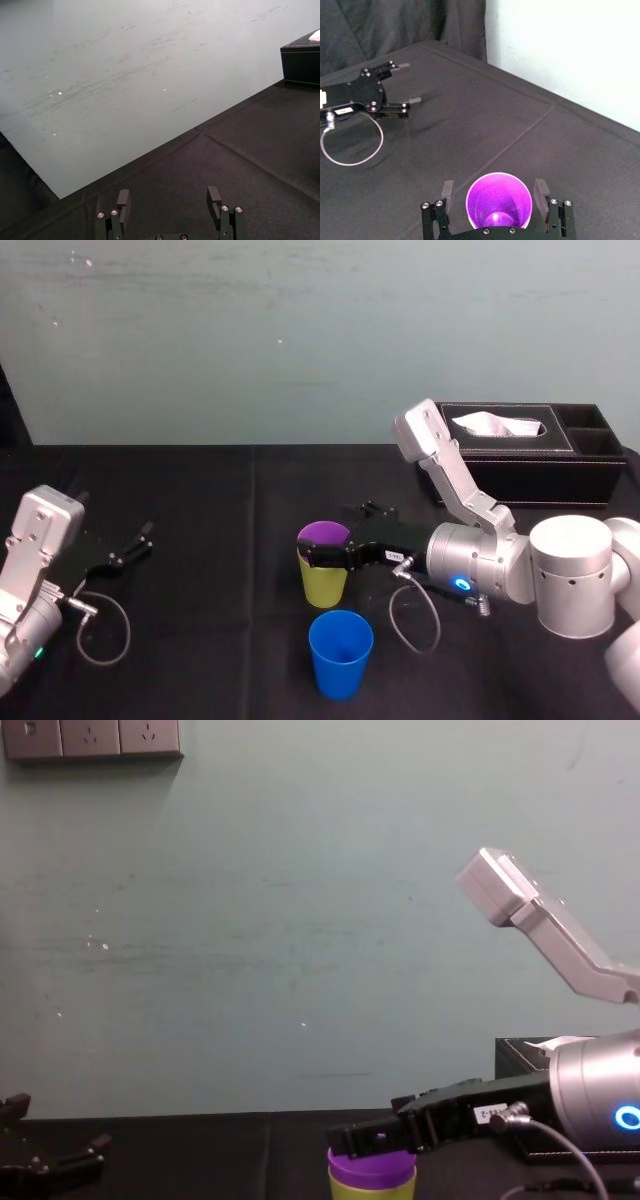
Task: Stack the three plastic cups sequentially using one hand.
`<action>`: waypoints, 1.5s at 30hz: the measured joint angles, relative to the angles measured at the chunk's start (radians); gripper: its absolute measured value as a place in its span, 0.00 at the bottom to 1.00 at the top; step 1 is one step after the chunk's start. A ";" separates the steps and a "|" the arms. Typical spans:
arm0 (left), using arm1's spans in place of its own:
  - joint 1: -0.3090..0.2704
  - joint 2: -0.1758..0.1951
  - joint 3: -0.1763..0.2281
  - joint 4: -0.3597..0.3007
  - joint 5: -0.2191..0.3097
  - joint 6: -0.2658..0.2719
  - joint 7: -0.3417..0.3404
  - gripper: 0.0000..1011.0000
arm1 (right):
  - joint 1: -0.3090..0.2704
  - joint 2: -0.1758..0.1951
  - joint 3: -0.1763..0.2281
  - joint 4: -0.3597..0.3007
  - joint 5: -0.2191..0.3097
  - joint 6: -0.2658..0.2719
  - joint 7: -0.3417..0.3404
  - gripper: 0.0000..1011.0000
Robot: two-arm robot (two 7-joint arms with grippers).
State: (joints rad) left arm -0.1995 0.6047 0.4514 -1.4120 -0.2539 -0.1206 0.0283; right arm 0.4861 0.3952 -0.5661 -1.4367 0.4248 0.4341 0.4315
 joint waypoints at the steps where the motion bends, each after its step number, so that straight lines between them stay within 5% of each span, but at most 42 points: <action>1: 0.000 0.000 0.000 0.000 0.000 0.000 0.000 0.99 | -0.004 0.003 0.003 -0.007 0.000 -0.003 0.000 0.99; 14: 0.000 0.000 0.000 0.000 0.000 0.000 0.000 0.99 | -0.106 0.096 0.068 -0.183 -0.004 -0.059 -0.018 0.99; 22: 0.000 0.000 0.000 0.000 0.000 0.000 0.000 0.99 | -0.213 0.209 0.118 -0.331 0.027 -0.053 0.005 0.99; 32: 0.000 0.000 0.000 0.000 0.000 0.000 0.000 0.99 | -0.390 0.395 0.168 -0.526 0.038 -0.069 0.028 0.99; 38: 0.000 0.000 0.000 0.000 0.000 0.000 0.000 0.99 | -0.484 0.453 0.187 -0.578 0.005 -0.083 0.007 0.99; 45: 0.000 0.000 0.000 0.000 0.000 0.000 0.000 0.99 | -0.560 0.468 0.217 -0.576 -0.019 -0.124 -0.005 0.99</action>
State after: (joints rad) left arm -0.1995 0.6047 0.4514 -1.4120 -0.2539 -0.1205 0.0283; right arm -0.0735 0.8632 -0.3494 -2.0127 0.4053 0.3102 0.4268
